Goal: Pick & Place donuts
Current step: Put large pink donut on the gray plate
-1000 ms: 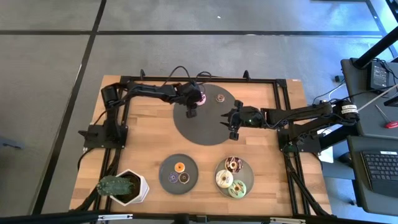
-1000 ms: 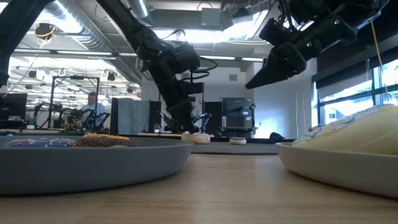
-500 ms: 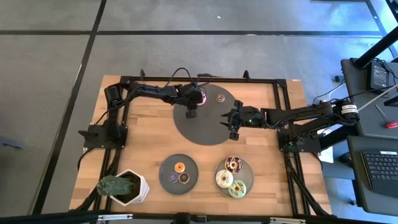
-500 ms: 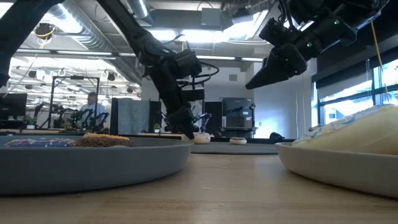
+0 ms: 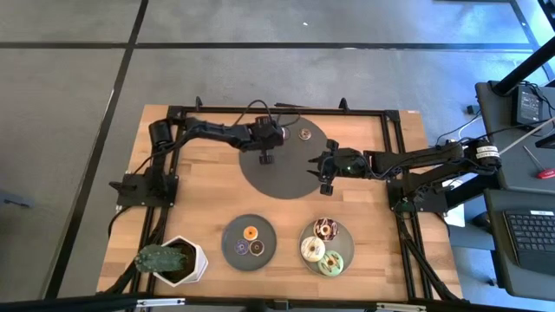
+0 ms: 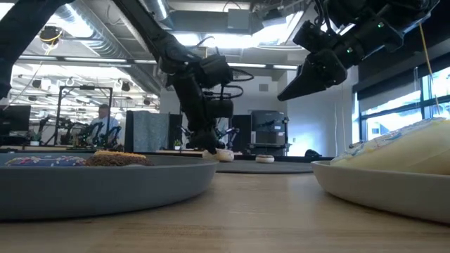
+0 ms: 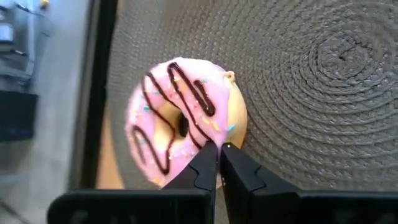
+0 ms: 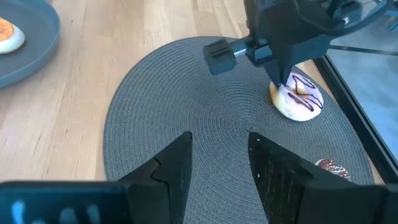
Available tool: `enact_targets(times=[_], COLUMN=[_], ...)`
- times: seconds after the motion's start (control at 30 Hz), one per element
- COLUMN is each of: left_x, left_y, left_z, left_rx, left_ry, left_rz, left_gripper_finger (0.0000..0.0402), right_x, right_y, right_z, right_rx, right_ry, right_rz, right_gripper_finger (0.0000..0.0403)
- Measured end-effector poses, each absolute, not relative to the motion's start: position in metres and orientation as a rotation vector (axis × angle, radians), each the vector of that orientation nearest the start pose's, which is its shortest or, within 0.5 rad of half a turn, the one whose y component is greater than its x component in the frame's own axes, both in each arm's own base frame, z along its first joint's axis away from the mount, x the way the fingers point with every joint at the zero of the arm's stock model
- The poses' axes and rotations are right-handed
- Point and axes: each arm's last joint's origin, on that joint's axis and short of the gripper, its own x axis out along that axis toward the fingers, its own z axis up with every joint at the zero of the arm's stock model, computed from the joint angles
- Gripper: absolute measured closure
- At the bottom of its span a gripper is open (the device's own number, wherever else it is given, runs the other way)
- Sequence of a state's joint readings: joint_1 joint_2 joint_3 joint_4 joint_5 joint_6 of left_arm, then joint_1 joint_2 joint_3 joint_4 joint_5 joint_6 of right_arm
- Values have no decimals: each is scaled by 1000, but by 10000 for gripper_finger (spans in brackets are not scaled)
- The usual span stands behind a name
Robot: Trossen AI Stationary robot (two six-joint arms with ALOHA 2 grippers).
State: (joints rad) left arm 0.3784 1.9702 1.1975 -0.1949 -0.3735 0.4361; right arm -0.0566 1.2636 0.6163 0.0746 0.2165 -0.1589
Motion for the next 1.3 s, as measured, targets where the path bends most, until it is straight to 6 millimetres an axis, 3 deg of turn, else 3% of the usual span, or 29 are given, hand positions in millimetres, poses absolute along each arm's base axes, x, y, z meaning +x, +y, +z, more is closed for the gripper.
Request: enact_targets(times=[0.2, 0.37, 0.53, 0.7, 0.93, 1.3], left_x=[377, 393, 411, 424, 431, 432], left_y=[131, 91, 47, 17, 5, 3], left_z=[175, 198, 201, 190, 165, 158], left_rx=[428, 354, 419, 594, 581, 580], left_ry=[1022, 875, 745, 706, 716, 718], left_rz=[431, 257, 132, 120, 43, -31], left_gripper_finger=[397, 398, 399, 399, 399, 392], right_x=[251, 240, 222, 204, 198, 221], right_y=[-21, -20, -13, -5, 7, 15], right_z=[203, 217, 240, 250, 240, 193], right_rx=[-200, -166, -120, -99, -20, -138], right_ry=[599, 628, 571, 579, 685, 716], right_rz=[-221, -259, -262, -218, -95, -17], right_gripper_finger=[245, 245, 245, 245, 245, 245])
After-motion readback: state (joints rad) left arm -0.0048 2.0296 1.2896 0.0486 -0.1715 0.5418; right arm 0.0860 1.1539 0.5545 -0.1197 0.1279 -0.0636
